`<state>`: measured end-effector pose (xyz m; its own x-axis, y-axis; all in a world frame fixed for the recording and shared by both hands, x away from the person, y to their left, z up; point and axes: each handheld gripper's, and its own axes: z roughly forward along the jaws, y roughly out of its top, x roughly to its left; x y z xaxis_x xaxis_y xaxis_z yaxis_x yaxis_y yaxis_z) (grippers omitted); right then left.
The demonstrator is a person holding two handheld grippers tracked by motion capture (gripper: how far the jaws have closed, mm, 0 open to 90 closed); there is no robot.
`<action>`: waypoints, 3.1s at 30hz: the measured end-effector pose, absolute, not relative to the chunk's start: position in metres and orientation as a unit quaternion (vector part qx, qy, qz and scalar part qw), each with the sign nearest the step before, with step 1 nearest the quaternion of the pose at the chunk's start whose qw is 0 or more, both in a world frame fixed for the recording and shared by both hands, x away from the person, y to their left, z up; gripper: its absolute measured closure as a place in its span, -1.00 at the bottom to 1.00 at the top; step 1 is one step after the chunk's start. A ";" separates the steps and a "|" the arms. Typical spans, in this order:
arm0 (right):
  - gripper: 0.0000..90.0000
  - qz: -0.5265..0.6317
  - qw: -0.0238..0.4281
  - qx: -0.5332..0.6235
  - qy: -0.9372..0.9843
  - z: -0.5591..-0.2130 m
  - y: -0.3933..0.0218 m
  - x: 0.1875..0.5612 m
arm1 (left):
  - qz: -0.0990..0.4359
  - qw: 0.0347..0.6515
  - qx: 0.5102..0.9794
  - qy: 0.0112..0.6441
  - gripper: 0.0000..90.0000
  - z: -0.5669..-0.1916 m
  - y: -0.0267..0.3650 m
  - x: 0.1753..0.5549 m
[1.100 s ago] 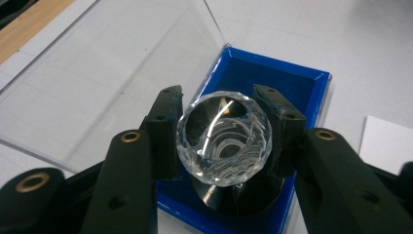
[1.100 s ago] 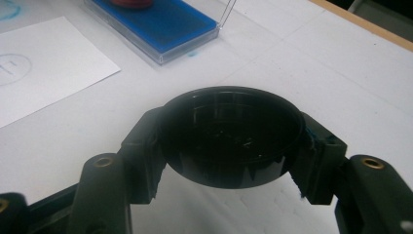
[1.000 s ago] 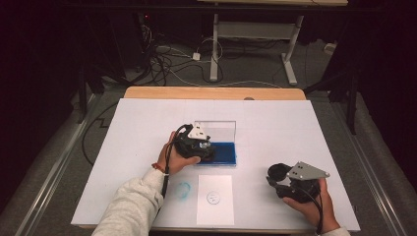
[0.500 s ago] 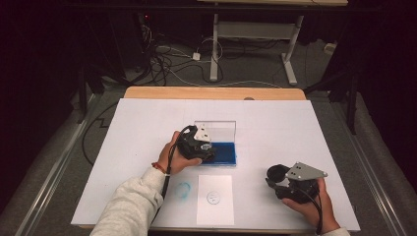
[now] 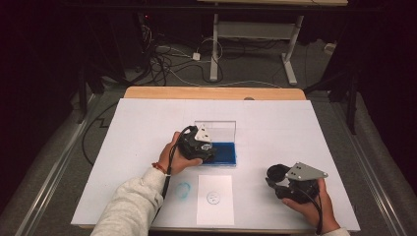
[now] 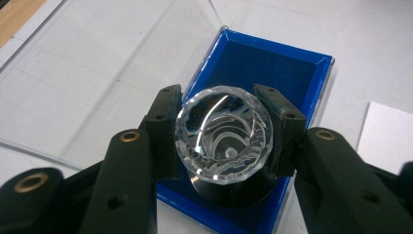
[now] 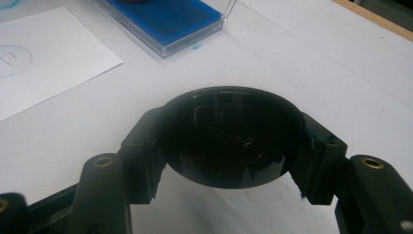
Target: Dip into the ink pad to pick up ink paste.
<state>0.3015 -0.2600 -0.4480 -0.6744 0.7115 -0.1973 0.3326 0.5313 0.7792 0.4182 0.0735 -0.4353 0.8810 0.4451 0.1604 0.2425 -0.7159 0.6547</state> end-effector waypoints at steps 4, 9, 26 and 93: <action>-0.14 0.374 0.259 0.307 0.836 -0.446 -0.260 0.300 | 0.152 0.327 0.913 0.190 0.22 -0.435 0.074 0.418; -0.13 0.377 0.258 0.303 0.837 -0.445 -0.259 0.299 | 0.150 0.328 0.913 0.192 0.22 -0.436 0.074 0.419; -0.13 0.372 0.261 0.297 0.840 -0.444 -0.257 0.298 | 0.154 0.315 0.915 0.200 0.22 -0.435 0.071 0.417; -0.14 0.360 0.260 0.296 0.846 -0.447 -0.260 0.300 | 0.122 0.324 0.921 0.176 0.22 -0.430 0.027 0.434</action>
